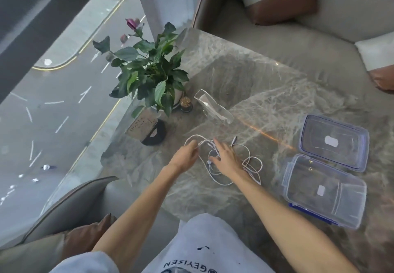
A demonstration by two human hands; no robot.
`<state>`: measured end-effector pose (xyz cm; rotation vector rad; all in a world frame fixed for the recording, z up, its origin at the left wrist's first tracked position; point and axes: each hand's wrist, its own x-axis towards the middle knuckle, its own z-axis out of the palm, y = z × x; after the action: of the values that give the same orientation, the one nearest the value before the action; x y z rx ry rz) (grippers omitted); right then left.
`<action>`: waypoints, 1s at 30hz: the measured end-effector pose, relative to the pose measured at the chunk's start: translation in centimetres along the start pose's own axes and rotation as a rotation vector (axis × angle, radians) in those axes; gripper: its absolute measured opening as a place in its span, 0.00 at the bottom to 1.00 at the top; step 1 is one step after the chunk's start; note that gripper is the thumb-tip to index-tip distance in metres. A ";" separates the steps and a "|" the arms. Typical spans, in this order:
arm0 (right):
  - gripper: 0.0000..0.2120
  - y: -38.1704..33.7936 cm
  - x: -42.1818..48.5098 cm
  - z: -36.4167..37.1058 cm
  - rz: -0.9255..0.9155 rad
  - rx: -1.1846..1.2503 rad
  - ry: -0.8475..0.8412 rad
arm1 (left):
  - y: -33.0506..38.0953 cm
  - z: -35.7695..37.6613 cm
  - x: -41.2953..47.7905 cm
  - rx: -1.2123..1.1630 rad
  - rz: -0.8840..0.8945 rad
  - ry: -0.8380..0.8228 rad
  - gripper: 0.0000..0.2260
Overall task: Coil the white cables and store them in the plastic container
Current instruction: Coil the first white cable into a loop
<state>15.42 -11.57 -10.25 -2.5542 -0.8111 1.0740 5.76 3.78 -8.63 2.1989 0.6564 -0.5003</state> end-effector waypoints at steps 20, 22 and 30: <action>0.08 2.6 -20.2 -22.7 -0.406 1.163 0.283 | 24.2 1.8 -14.1 -0.443 0.464 0.298 0.11; 0.09 3.2 -21.0 -25.5 -0.379 1.225 0.456 | 23.8 2.0 -14.0 -0.536 0.415 0.293 0.05; 0.12 10.8 -23.5 -31.3 -0.113 1.418 0.929 | 23.5 -2.9 -12.3 -0.346 0.534 -0.041 0.08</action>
<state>28.69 -34.61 20.43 -1.3849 0.1208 0.1127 10.53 -10.98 13.08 1.9201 0.1022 -0.1377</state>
